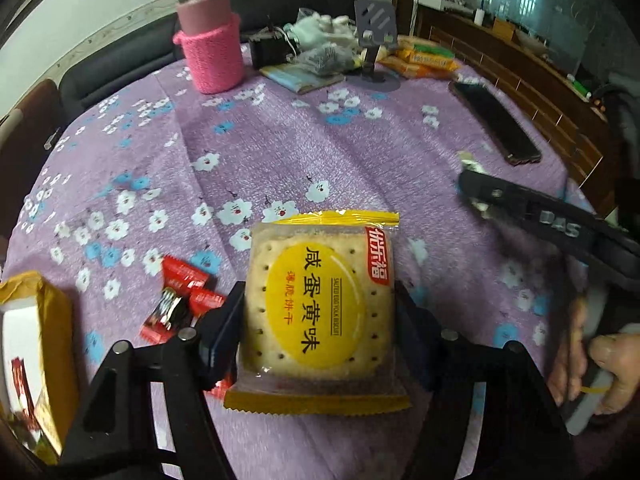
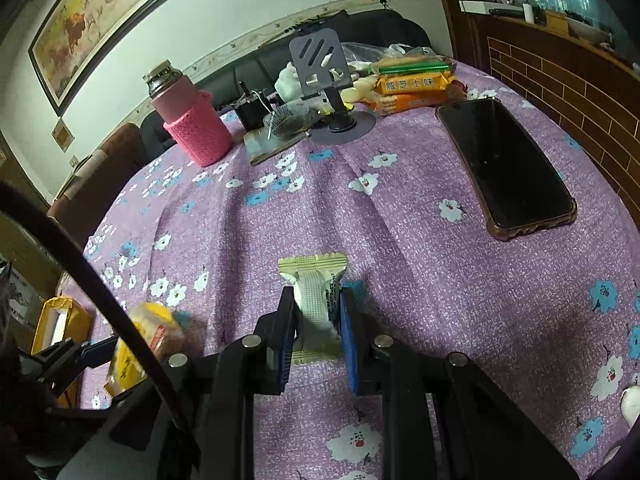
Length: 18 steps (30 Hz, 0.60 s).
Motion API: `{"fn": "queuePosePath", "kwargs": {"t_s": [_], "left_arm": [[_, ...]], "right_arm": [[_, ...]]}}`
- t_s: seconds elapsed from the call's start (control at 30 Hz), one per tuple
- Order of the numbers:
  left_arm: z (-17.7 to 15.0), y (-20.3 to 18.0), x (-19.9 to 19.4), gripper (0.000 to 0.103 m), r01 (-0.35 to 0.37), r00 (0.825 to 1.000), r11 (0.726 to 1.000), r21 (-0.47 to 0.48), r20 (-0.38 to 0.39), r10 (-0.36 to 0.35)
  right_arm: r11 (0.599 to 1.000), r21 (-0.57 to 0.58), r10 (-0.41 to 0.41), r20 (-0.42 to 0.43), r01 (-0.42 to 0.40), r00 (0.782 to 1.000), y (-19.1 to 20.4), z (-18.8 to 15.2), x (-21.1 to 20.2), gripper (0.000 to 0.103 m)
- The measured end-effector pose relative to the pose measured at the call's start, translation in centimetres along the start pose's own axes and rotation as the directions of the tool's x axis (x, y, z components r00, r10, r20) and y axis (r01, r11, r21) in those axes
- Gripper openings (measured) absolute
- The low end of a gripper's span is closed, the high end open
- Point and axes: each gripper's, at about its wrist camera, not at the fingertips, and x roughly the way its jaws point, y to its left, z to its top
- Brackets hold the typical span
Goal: Organize snacks
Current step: 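Carry the cracker pack and white packet over the tray and release both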
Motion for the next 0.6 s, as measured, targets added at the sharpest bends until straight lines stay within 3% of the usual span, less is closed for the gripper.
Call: {"fn": "queuePosePath", "kwargs": {"t_s": [0.17,0.33,0.6], "left_arm": [[-2.1,1.0,-4.4,0.07,0.027,0.997,0.998,-0.062,0.073,-0.022],[-4.6,3.0,-8.8,0.07,0.019,0.989,0.991,-0.134,0.146,0.001],[-9.7,9.5,-15.1,0.07,0.041,0.977,0.944,-0.327,0.213,0.032]], "right_arm": [[1.0,-0.02,0.023,0.03,-0.022,0.999,0.8,-0.1,-0.7,0.02],[0.997,-0.066,0.029,0.043,-0.026,0.999,2.4,-0.6,-1.1,0.02],[0.993,-0.115,0.038,0.036,-0.033,0.999,5.7,-2.1,-2.2,0.02]]}}
